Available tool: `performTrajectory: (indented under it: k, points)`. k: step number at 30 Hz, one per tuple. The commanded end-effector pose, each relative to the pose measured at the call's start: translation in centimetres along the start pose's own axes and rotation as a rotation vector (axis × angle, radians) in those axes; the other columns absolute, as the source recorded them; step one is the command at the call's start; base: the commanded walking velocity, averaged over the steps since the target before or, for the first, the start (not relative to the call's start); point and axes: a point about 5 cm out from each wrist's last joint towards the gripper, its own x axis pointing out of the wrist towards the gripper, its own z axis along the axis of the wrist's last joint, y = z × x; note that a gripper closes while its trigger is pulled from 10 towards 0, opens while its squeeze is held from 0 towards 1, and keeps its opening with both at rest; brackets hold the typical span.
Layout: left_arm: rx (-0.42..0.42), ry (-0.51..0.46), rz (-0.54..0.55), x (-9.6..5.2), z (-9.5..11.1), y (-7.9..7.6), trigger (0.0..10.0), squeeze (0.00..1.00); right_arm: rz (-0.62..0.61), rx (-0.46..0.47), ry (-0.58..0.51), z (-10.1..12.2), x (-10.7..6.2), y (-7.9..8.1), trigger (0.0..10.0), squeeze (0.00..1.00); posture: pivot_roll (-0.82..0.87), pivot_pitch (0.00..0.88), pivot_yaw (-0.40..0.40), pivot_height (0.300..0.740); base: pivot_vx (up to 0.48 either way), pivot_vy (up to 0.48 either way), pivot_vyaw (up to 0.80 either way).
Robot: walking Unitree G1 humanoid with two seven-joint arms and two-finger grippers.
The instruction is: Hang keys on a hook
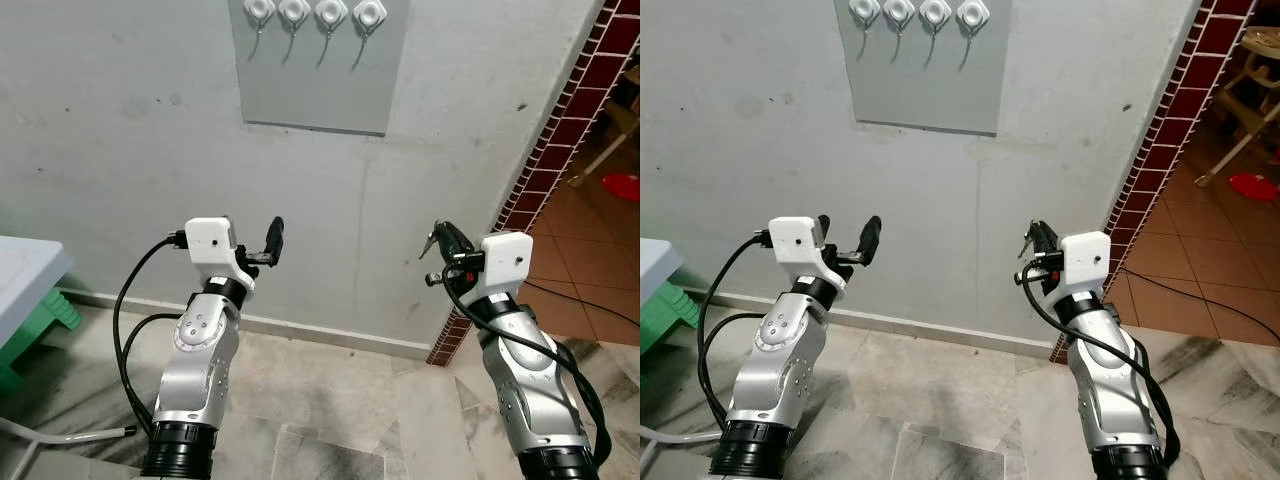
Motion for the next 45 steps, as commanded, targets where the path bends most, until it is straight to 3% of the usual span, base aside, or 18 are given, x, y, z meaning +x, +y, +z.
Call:
performTrajectory:
  k: [1,7,11,15,21,23,36,45]
  points:
    - [0.025,0.016,0.017,0.3,0.0,0.1,10.0,0.0,-0.022,0.003,-0.019,0.4,0.3,-0.4,10.0,0.0,-0.03,0.001,0.001,0.74,0.0,0.0,0.0]
    - [0.012,0.052,0.033,0.0,-0.5,0.6,10.0,0.0,-0.032,0.048,-0.04,0.6,0.7,0.6,10.0,0.0,-0.02,0.0,0.003,0.74,0.0,0.0,0.0]
    - [0.046,0.058,0.049,-0.5,-1.1,0.9,10.0,0.0,-0.03,0.061,-0.03,0.0,0.5,1.3,10.0,0.0,-0.03,0.0,0.029,0.74,0.0,0.0,0.0]
    - [0.041,0.072,0.017,-0.6,-1.2,0.6,10.0,0.0,-0.032,0.067,-0.039,-0.1,0.3,1.6,10.0,0.0,-0.05,0.0,0.089,0.74,0.0,0.0,0.0]
    - [0.041,0.109,-0.041,-0.5,-1.3,0.5,10.0,0.0,-0.038,0.064,-0.043,-0.3,0.2,1.7,10.0,0.0,-0.06,0.0,0.119,0.74,0.0,0.0,0.0]
    - [0.043,0.111,-0.076,-0.1,-1.1,0.6,10.0,0.0,-0.045,0.065,-0.05,-0.2,0.4,1.7,10.0,0.0,-0.05,0.002,0.1,0.74,0.0,0.0,0.0]
    - [0.032,0.028,-0.036,1.0,0.4,0.3,10.0,0.0,-0.022,0.056,-0.069,0.7,1.1,1.7,10.0,0.0,-0.03,0.0,0.031,0.74,0.0,0.0,0.0]
    - [0.019,-0.026,0.018,1.0,1.5,1.1,10.0,0.0,0.012,0.053,-0.162,3.4,2.1,1.3,10.0,0.0,-0.03,0.0,0.008,0.74,0.0,0.0,0.0]
